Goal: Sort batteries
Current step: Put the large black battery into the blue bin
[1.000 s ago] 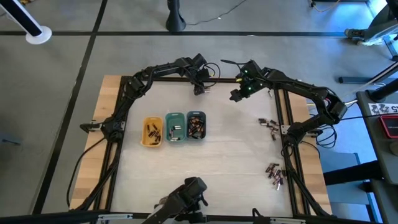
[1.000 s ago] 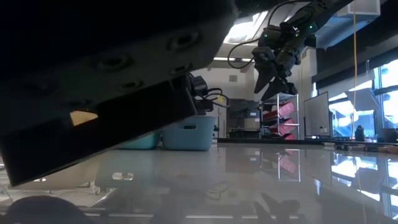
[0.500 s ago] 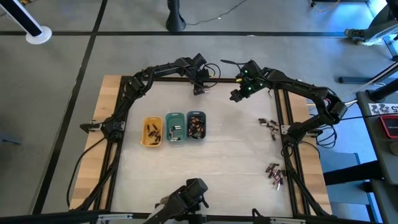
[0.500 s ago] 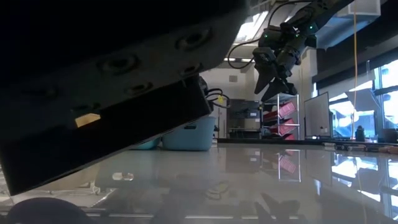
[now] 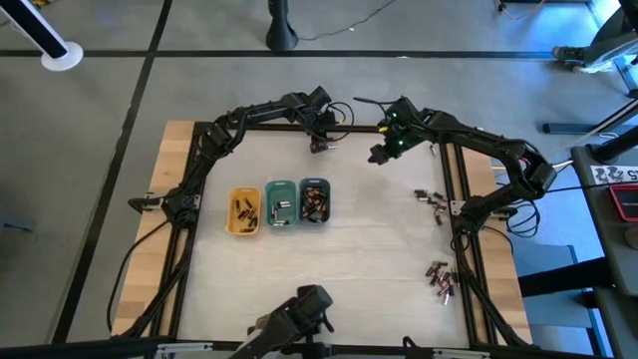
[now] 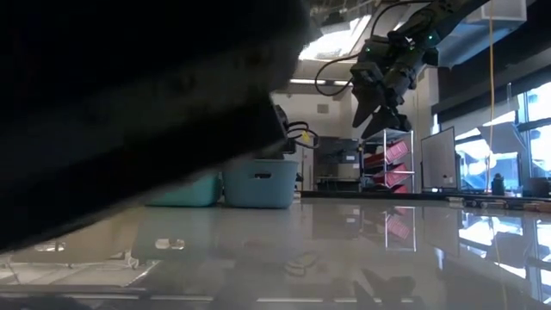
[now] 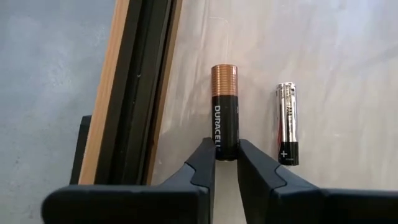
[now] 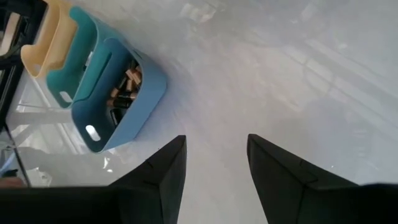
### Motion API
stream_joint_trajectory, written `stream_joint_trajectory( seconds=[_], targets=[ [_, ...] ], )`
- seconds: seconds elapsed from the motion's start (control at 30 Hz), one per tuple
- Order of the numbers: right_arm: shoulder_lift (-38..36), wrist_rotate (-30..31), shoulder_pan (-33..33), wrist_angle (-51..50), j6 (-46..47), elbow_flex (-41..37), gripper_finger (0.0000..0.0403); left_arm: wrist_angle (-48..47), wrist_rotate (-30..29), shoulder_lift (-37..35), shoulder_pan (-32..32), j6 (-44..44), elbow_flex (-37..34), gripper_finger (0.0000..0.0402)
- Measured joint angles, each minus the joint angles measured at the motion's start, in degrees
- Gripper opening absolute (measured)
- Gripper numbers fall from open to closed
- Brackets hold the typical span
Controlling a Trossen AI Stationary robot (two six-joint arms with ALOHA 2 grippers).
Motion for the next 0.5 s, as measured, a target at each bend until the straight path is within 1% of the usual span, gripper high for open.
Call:
stream_joint_trajectory(
  seconds=[0.13,0.27,0.37,0.5],
  targets=[
    [0.0,-0.1,0.0,-1.2,-0.3,0.0,0.0172,-1.2,-0.1,-1.4,0.4,-1.7,-0.3,0.0035],
    [0.0,-0.1,0.0,-1.1,-0.7,0.0,0.0172,-4.0,-0.2,-5.0,0.4,-0.6,-0.5,0.0035],
    [0.0,0.0,0.0,-0.9,-1.2,0.0,0.0172,-8.3,0.0,-8.5,0.4,0.4,-0.1,0.0035],
    [0.0,0.2,0.0,-0.8,-1.9,0.0,0.0172,-16.1,1.1,-11.2,0.2,0.8,-0.3,0.0039]
  ],
)
